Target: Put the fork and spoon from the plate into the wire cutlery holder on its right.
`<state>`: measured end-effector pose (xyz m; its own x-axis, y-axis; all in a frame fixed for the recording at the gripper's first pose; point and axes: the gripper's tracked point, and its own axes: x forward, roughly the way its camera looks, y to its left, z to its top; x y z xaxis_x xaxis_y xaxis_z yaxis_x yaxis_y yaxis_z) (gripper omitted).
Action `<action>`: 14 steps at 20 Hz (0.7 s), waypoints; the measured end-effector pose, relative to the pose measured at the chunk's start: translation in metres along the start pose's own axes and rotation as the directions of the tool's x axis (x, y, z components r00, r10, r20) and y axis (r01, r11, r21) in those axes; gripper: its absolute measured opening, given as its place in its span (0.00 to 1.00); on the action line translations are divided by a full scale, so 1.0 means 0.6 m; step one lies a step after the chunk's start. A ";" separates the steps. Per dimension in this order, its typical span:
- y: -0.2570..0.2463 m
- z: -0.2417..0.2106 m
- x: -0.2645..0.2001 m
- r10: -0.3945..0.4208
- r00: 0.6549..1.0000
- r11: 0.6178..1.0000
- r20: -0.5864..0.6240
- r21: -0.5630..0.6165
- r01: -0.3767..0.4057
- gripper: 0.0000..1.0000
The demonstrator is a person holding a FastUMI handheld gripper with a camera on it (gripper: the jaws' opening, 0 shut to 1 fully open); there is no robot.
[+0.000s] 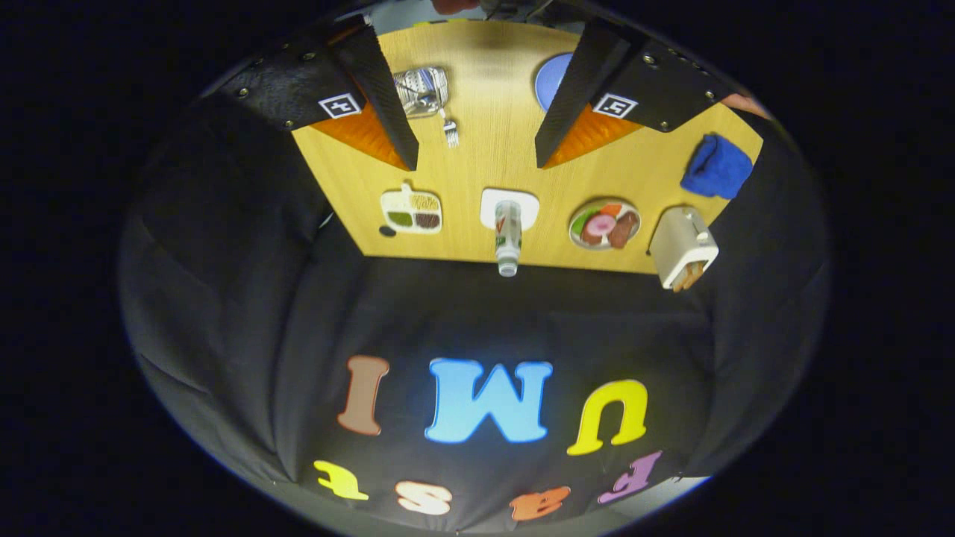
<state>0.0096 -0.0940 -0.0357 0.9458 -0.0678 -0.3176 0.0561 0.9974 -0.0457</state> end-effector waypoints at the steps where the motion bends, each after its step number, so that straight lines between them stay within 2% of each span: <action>1: -0.004 0.020 -0.013 -0.025 0.997 1.000 0.073 0.005 0.024 0.97; 2: -0.013 0.039 -0.026 -0.049 0.990 0.999 0.134 0.014 0.047 0.94; 5: -0.011 0.073 -0.044 -0.074 0.962 0.997 0.263 0.038 0.067 0.95; 8: 0.002 0.082 -0.050 -0.066 0.942 0.997 0.329 -0.023 0.078 0.95; 11: 0.020 0.093 -0.058 -0.053 0.907 0.997 0.417 -0.031 0.072 0.94; 14: 0.020 0.089 -0.061 -0.037 0.897 0.994 0.441 -0.080 0.080 0.95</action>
<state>-0.0073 -0.0783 0.0258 0.9872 -0.0864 0.1342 0.1061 0.9834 -0.1471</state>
